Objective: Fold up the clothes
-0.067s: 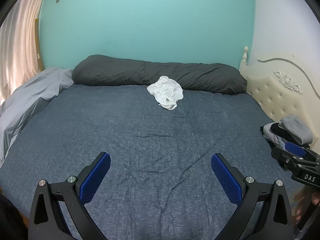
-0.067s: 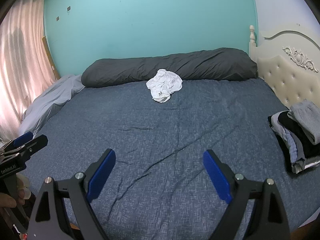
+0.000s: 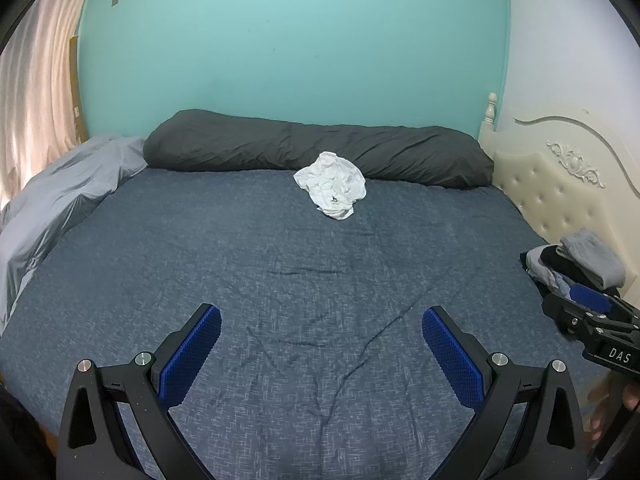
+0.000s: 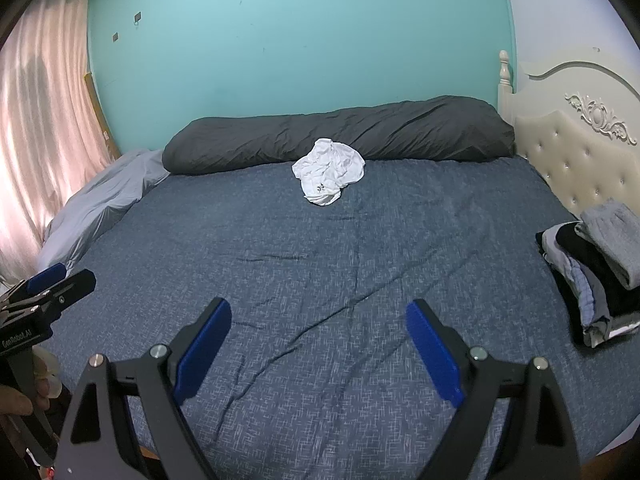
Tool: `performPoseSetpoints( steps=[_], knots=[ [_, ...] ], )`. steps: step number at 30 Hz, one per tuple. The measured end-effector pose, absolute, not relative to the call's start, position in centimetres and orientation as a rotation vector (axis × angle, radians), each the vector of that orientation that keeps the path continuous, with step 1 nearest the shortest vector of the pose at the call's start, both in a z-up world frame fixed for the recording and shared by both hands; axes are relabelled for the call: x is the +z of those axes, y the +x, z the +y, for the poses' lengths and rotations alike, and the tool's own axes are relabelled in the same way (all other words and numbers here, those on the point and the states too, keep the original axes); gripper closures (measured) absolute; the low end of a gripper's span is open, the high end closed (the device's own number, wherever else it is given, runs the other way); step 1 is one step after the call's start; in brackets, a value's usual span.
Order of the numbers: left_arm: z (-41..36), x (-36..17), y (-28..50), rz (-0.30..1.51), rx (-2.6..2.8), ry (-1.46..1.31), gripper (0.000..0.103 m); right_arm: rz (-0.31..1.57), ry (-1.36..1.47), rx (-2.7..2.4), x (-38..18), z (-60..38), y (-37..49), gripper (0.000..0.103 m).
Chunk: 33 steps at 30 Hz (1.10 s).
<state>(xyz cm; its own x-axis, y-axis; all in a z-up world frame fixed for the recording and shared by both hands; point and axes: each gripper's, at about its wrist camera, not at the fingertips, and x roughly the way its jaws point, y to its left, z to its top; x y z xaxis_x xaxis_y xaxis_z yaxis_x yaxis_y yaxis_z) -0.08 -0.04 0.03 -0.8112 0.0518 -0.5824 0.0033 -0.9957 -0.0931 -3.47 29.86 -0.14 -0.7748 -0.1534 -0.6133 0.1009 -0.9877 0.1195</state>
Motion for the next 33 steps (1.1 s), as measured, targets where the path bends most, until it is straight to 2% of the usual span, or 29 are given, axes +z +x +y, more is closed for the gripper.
performPoseSetpoints(
  steps=[33],
  knots=[
    [-0.09,-0.50,0.09,-0.140,2.960,-0.928,0.000,-0.126,0.992,-2.834,-0.34,30.13,-3.69,0.013]
  ],
)
